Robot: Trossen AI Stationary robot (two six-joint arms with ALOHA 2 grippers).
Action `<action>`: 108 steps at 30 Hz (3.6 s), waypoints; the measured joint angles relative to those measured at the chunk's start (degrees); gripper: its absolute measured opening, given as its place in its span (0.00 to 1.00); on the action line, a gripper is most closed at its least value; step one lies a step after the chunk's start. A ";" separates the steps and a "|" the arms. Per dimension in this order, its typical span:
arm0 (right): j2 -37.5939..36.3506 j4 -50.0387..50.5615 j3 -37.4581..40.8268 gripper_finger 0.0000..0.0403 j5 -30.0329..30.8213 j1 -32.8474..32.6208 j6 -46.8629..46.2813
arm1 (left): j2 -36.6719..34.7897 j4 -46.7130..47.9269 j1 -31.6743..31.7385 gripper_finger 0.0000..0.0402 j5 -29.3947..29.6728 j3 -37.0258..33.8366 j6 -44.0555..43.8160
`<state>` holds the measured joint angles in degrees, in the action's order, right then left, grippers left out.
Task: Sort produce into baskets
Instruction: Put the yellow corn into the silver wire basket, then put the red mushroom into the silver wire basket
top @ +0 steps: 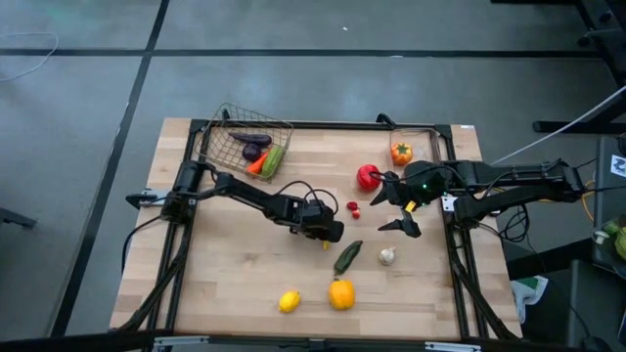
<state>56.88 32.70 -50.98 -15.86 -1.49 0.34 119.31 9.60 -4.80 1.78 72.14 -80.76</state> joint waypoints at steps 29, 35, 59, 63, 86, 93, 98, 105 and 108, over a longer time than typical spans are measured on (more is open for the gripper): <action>0.00 0.51 0.00 0.89 -0.02 0.01 -0.02 | -21.20 8.30 19.89 0.15 4.20 -0.17 29.60; 0.00 0.45 0.00 0.89 -0.02 0.01 -0.04 | -25.61 12.06 25.67 0.15 6.03 -0.07 35.40; 0.00 0.46 0.00 0.89 -0.02 0.00 -0.02 | -26.32 23.61 40.17 0.16 5.72 -0.07 42.55; 0.00 0.47 0.00 0.89 -0.02 0.01 -0.02 | -26.32 22.59 41.06 0.16 4.72 -0.07 43.20; 0.00 0.40 0.00 0.89 0.00 0.01 0.00 | -26.18 33.63 44.26 0.25 4.86 -2.08 59.01; 0.00 0.40 0.00 0.89 0.00 -0.01 0.00 | -26.14 33.45 44.24 0.35 4.85 -4.91 58.33; 0.00 0.40 0.00 0.89 0.00 -0.01 0.00 | -26.14 33.24 44.24 0.38 4.85 -5.18 57.92; 0.00 0.42 0.00 0.89 0.00 0.00 0.00 | -26.14 33.01 44.24 0.37 4.85 -5.18 57.80; 0.00 1.15 0.00 0.89 0.00 -0.01 -0.02 | -26.14 33.01 44.24 0.37 4.85 -5.18 57.80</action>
<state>56.88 33.85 -50.98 -15.86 -1.50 0.32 93.17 42.61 39.44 6.63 66.96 -22.96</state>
